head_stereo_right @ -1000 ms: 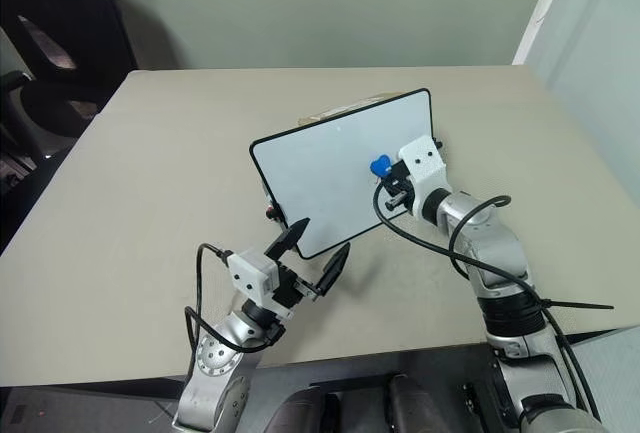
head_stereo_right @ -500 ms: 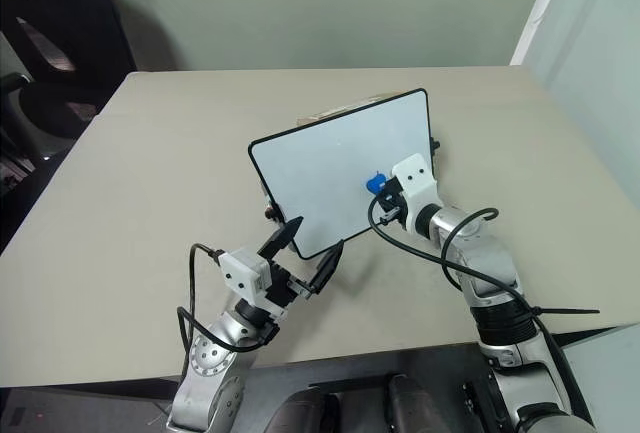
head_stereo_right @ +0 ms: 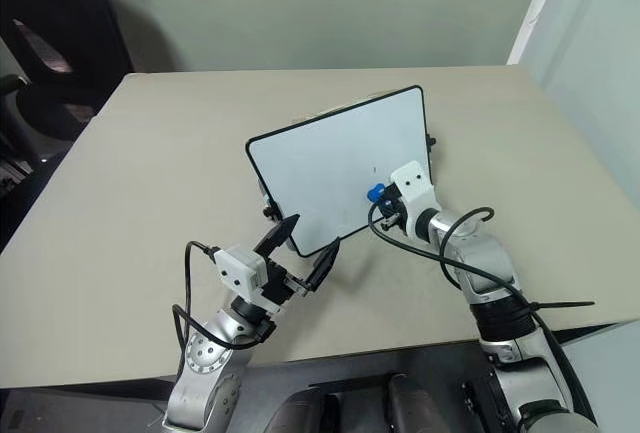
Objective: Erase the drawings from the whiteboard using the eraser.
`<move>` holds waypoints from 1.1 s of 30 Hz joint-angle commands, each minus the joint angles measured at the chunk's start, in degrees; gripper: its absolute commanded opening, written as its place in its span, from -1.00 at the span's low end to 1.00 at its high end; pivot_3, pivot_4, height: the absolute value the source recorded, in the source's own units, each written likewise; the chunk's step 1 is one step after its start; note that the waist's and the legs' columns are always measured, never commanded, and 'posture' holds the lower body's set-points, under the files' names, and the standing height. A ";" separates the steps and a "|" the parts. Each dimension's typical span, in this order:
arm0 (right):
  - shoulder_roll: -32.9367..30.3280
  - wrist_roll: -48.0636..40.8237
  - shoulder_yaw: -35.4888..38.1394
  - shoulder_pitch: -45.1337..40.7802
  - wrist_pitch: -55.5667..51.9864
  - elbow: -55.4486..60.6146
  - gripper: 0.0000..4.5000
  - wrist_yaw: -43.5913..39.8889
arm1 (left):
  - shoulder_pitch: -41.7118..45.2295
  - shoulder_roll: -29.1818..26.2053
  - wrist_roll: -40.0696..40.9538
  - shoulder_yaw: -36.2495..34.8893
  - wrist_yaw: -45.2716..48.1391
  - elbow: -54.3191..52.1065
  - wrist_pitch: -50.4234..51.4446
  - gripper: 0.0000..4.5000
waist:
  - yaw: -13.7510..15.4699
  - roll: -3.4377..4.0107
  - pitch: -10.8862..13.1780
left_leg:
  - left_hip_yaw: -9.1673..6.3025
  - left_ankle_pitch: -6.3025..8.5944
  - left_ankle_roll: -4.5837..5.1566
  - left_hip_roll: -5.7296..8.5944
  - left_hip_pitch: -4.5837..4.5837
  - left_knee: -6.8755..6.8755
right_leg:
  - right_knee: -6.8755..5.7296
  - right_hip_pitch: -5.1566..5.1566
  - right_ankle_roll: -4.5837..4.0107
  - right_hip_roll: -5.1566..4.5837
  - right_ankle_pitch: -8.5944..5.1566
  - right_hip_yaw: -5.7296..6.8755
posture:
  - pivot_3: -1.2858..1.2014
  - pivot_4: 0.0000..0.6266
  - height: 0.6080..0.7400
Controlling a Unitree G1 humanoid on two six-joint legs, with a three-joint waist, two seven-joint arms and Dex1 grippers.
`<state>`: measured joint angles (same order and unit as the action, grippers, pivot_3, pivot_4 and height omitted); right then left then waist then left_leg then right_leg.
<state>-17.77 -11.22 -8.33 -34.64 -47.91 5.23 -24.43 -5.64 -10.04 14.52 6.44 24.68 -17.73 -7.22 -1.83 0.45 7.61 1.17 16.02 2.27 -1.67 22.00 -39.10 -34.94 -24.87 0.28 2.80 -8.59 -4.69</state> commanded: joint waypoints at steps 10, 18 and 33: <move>-0.11 -0.39 2.74 -3.73 0.66 3.47 -0.75 0.57 | 0.72 0.59 0.25 0.27 -0.01 -1.49 -0.68 1.00 | 0.10 0.00 0.00 | 0.00 0.13 0.01 0.00 0.04 0.05 | 0.04 -0.02 -0.09 0.00 -0.14 0.00 | 0.03 -0.52 1.00; -0.12 0.74 0.92 0.21 0.71 -1.17 -0.75 0.21 | 0.77 0.55 0.04 0.00 -0.05 -1.30 -0.83 1.00 | 0.09 0.00 0.00 | 0.00 0.13 0.01 0.00 0.00 0.02 | 0.02 0.02 -0.05 0.00 -0.14 0.00 | 0.03 -0.52 1.00; -1.93 -0.11 -1.56 -3.21 -0.88 5.12 -0.75 -2.65 | 2.36 0.47 -0.33 0.16 0.60 1.10 -1.18 1.00 | -0.01 0.00 0.00 | 0.01 0.03 -0.01 0.00 0.04 0.02 | 0.02 -0.02 -0.03 0.00 -0.02 0.00 | 0.03 -0.52 1.00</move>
<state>-20.10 -10.44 -8.90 -34.93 -48.83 5.26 -25.68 -3.87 -9.68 14.33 6.58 24.91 -16.13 -7.28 -1.85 0.45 7.61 1.17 16.05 2.26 -1.67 22.05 -39.05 -34.93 -24.92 0.25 2.80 -8.61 -4.69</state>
